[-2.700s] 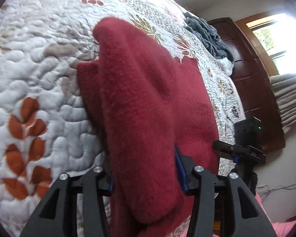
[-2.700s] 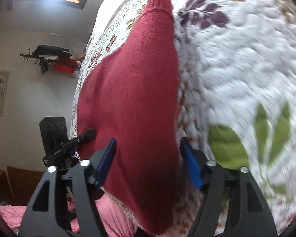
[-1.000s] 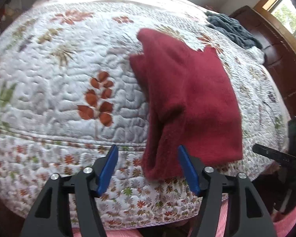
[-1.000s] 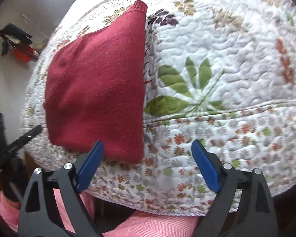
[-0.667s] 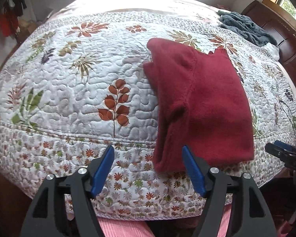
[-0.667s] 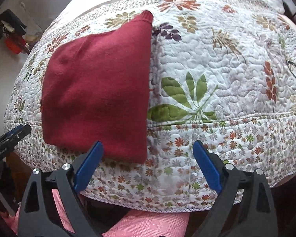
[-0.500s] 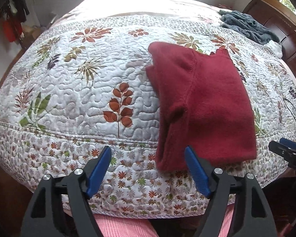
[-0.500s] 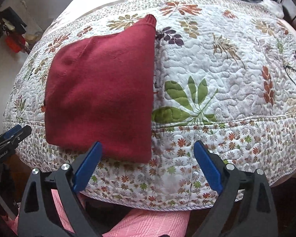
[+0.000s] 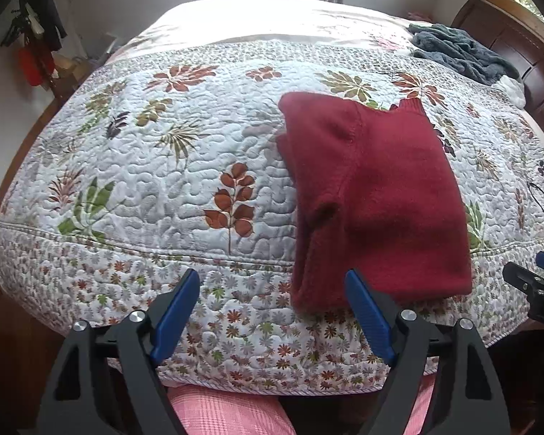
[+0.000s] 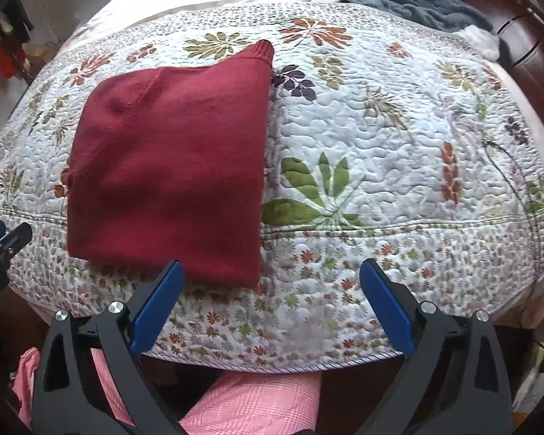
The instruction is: Fold small clothes
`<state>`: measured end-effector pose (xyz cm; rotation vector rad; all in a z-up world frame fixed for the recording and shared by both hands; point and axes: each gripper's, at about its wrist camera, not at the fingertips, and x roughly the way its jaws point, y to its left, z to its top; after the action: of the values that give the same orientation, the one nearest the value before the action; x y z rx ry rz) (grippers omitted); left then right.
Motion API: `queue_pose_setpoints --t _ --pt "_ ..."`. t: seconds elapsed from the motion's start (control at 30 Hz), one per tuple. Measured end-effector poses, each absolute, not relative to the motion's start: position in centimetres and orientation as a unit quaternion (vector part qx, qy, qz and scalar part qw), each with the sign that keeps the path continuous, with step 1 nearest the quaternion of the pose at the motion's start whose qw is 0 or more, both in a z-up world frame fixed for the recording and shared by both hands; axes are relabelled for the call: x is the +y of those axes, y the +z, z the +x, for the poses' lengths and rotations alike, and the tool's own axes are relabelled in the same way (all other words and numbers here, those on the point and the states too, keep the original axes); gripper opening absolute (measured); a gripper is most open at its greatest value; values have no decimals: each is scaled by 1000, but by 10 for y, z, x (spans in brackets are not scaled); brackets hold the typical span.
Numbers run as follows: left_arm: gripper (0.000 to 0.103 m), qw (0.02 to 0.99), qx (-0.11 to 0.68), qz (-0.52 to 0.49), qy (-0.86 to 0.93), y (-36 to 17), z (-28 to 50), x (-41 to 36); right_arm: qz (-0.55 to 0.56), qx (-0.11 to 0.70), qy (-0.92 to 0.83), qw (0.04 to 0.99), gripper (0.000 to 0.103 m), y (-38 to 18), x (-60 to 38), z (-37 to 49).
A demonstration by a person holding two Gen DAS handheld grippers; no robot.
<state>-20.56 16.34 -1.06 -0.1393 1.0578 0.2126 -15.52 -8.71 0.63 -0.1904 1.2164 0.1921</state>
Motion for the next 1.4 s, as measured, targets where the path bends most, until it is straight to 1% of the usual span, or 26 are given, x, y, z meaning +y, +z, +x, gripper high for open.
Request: queue_pose_setpoints --t 0.2,0.47,0.83,1.1,1.4 --pt "83 863 490 -58 109 1 -214 159 -75 556 93 823 96 23 -87 -164" --pt "83 868 482 -57 108 14 -221 151 -88 536 85 835 96 40 -85 -171" --pt "86 878 466 -36 106 31 -222 140 -86 516 92 847 96 60 -82 -176" --pt "86 884 455 -24 108 39 -219 136 -86 516 86 848 98 59 -82 -172" --pt "86 881 460 -10 107 34 -210 130 -83 528 89 840 98 48 -79 -164"
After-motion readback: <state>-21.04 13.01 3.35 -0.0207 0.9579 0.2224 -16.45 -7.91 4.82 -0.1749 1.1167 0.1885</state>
